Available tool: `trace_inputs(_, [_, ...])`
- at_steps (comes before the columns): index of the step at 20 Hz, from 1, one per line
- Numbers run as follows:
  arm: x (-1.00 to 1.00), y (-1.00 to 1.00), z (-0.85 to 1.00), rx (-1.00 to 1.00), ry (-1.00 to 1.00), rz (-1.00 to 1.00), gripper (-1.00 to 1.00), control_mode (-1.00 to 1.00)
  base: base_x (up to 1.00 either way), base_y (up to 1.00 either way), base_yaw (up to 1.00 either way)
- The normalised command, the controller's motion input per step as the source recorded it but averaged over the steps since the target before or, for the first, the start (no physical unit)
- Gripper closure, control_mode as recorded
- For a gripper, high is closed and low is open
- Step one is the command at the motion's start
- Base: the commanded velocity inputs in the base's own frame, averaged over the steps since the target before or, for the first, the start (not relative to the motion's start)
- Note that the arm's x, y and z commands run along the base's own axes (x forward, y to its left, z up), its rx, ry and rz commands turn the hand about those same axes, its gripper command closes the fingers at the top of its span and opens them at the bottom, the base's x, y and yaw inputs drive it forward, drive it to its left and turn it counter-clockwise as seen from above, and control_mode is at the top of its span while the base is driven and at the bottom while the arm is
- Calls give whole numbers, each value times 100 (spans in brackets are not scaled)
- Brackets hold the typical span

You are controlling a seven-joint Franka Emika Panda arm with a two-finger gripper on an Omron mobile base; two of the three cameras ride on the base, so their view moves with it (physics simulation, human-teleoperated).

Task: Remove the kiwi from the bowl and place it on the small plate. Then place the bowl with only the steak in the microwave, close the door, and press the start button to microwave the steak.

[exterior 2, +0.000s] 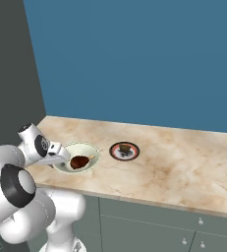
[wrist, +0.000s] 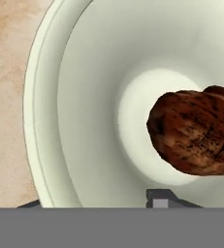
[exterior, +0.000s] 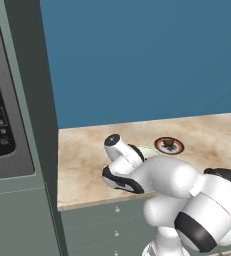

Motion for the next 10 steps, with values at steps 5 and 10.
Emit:
trace_inputs(5, [-3,-2,2,0,0,0,100,-100,0,0,0])
trace_inputs(10, [-27,0,36,-1,-4,8,100,-100,0,0,0])
